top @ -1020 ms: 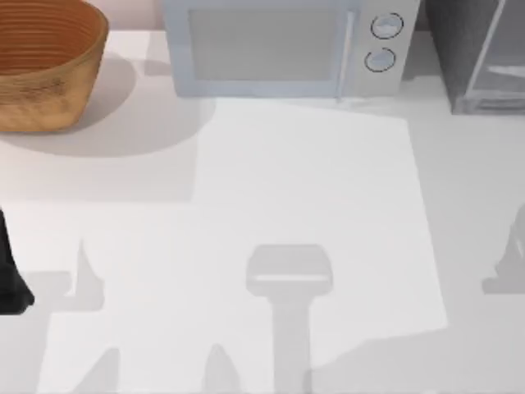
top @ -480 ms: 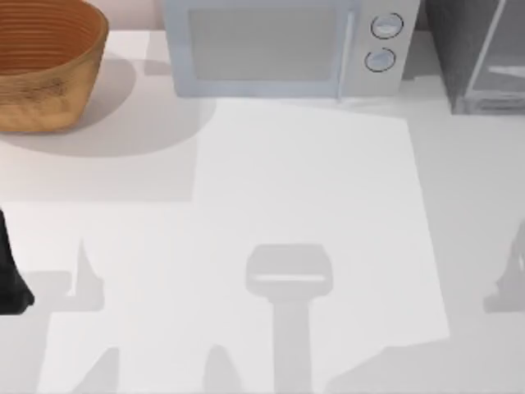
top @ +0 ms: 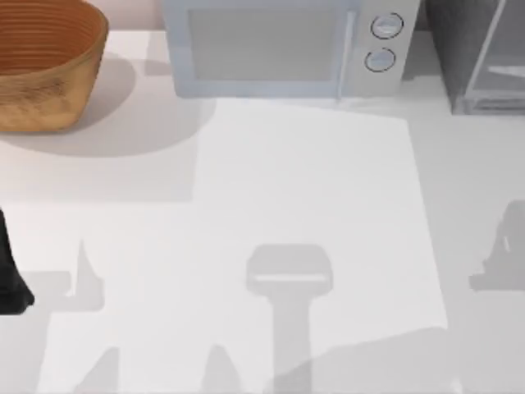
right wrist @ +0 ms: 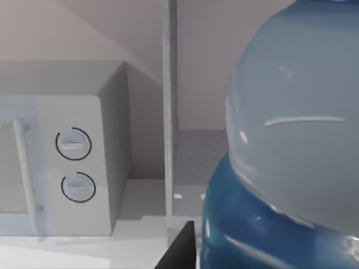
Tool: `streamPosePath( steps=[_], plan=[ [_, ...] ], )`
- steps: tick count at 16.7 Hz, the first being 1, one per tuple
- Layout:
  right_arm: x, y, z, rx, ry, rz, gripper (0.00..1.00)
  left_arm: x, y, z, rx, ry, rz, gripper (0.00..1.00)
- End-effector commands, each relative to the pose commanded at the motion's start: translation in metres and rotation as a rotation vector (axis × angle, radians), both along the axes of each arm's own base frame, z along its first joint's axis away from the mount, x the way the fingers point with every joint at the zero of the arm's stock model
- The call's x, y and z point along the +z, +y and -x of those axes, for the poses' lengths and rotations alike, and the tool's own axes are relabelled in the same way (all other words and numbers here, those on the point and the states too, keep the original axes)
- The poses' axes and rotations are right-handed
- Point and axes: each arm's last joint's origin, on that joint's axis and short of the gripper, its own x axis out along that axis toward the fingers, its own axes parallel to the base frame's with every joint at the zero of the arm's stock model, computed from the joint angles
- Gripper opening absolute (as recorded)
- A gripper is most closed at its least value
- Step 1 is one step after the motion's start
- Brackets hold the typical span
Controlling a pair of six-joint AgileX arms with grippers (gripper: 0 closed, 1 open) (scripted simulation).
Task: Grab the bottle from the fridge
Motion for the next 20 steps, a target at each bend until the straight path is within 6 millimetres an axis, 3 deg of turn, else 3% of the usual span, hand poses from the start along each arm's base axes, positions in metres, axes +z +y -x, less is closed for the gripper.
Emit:
streamPosePath(
  steps=[5, 9, 12, 15, 20],
  plan=[
    [0.047, 0.027, -0.043, 0.015, 0.035, -0.012, 0.00, 0.000, 0.000, 0.000, 0.000, 0.000, 0.000, 1.00],
    [0.054, 0.079, -0.103, 0.024, 0.132, 0.015, 0.00, 0.000, 0.000, 0.000, 0.000, 0.000, 0.000, 1.00],
    [0.034, 0.138, -0.148, 0.025, 0.194, 0.060, 0.00, 0.000, 0.000, 0.000, 0.000, 0.000, 0.000, 1.00],
    [0.001, 0.205, -0.181, 0.022, 0.210, 0.102, 0.00, 0.000, 0.000, 0.000, 0.000, 0.000, 0.000, 1.00],
    [-0.057, 0.306, -0.204, 0.007, 0.135, 0.099, 0.00, 0.000, 0.000, 0.000, 0.000, 0.000, 0.000, 1.00]
  ],
)
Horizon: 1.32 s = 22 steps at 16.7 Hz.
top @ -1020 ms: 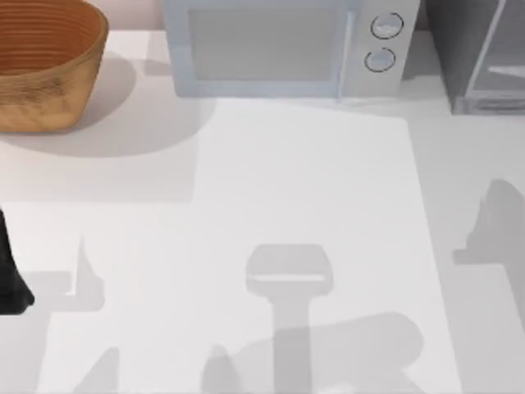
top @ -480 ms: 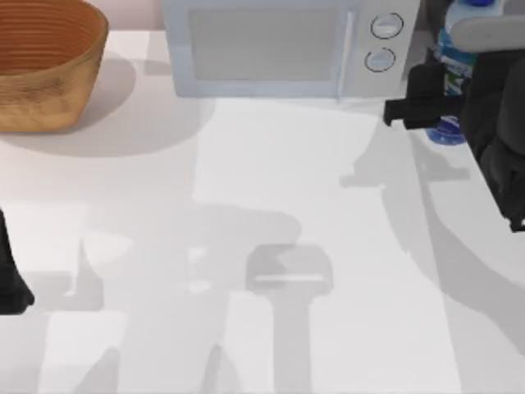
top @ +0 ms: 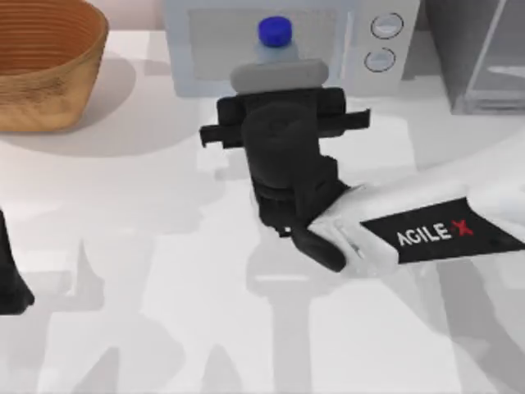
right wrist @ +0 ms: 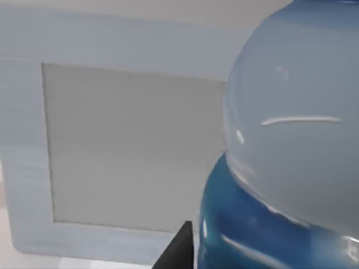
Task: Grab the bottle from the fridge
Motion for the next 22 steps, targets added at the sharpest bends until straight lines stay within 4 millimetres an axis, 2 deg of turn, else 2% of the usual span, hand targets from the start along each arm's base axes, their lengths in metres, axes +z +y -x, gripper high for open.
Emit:
streamPosePath(
  steps=[3, 6, 12, 20, 22],
  plan=[
    [-0.021, 0.041, -0.001, -0.013, -0.062, -0.042, 0.00, 0.000, 0.000, 0.000, 0.000, 0.000, 0.000, 1.00],
    [-0.028, 0.060, 0.000, -0.021, -0.100, -0.077, 0.00, 0.000, 0.000, 0.000, 0.000, 0.000, 0.000, 1.00],
    [-0.029, 0.060, -0.002, -0.024, -0.101, -0.079, 0.00, 0.000, 0.000, 0.000, 0.000, 0.000, 0.000, 1.00],
    [-0.058, 0.065, -0.048, -0.023, -0.106, -0.084, 0.00, 0.000, 0.000, 0.000, 0.000, 0.000, 0.000, 1.00],
    [-0.062, 0.062, -0.055, -0.022, -0.104, -0.080, 0.00, 0.000, 0.000, 0.000, 0.000, 0.000, 0.000, 1.00]
  ],
)
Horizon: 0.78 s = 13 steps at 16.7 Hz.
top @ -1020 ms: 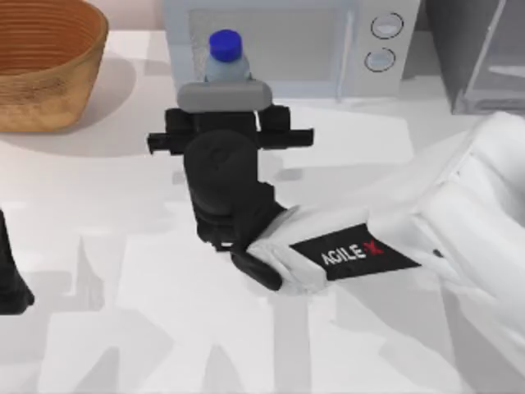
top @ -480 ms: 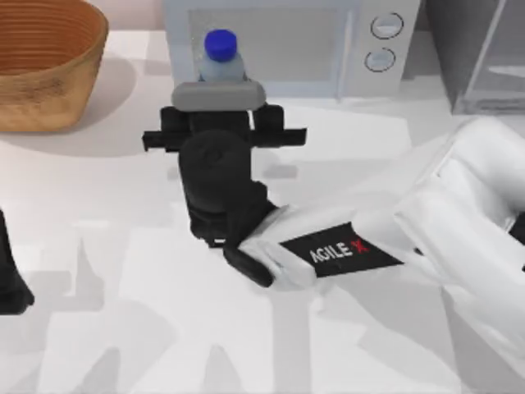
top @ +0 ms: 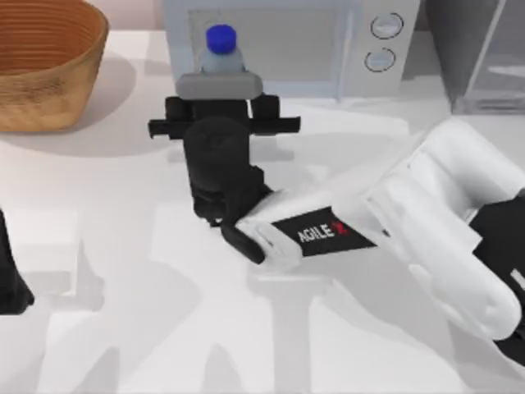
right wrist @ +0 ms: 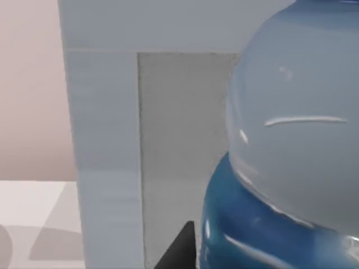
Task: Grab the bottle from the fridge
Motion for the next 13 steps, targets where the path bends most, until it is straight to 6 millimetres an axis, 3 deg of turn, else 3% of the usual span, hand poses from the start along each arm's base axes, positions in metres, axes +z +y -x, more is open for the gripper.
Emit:
streamPosePath(
  steps=[3, 13],
  plan=[
    [0.0000, 0.0000, 0.0000, 0.000, 0.000, 0.000, 0.00, 0.0000, 0.0000, 0.0000, 0.000, 0.000, 0.000, 1.00],
    [0.0000, 0.0000, 0.0000, 0.000, 0.000, 0.000, 0.75, 0.0000, 0.0000, 0.0000, 0.000, 0.000, 0.000, 1.00]
  ],
)
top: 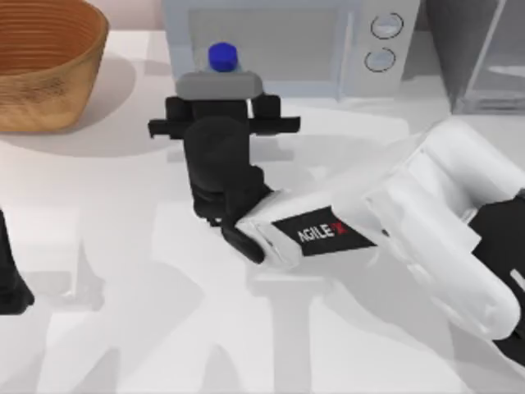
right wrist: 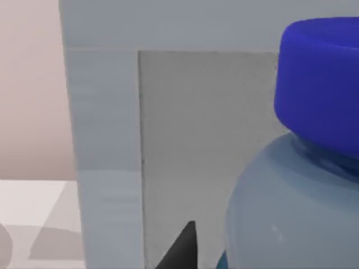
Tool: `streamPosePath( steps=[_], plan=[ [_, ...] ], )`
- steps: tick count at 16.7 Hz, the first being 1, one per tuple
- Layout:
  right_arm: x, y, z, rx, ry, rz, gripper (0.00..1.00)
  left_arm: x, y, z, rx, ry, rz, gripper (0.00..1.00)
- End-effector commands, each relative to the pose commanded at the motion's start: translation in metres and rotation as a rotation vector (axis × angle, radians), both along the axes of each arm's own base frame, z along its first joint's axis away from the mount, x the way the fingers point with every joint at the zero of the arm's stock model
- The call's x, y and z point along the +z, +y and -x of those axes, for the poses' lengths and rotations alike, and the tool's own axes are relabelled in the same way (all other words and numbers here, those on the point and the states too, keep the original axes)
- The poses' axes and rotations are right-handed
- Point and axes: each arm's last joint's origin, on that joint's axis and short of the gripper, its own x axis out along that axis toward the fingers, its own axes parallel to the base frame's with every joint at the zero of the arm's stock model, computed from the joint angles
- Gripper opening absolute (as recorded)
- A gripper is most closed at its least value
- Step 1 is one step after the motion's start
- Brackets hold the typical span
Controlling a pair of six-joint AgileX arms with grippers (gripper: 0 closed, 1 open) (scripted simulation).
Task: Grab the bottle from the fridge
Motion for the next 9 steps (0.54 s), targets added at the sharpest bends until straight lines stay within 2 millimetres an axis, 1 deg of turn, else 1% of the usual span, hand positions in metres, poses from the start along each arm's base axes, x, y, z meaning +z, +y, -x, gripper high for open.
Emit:
streamPosePath(
  steps=[3, 4, 9],
  plan=[
    [0.0000, 0.0000, 0.0000, 0.000, 0.000, 0.000, 0.98, 0.0000, 0.0000, 0.0000, 0.000, 0.000, 0.000, 1.00],
    [0.0000, 0.0000, 0.0000, 0.000, 0.000, 0.000, 1.00, 0.0000, 0.0000, 0.0000, 0.000, 0.000, 0.000, 1.00],
    [0.0000, 0.0000, 0.0000, 0.000, 0.000, 0.000, 1.00, 0.0000, 0.0000, 0.0000, 0.000, 0.000, 0.000, 1.00]
  ],
)
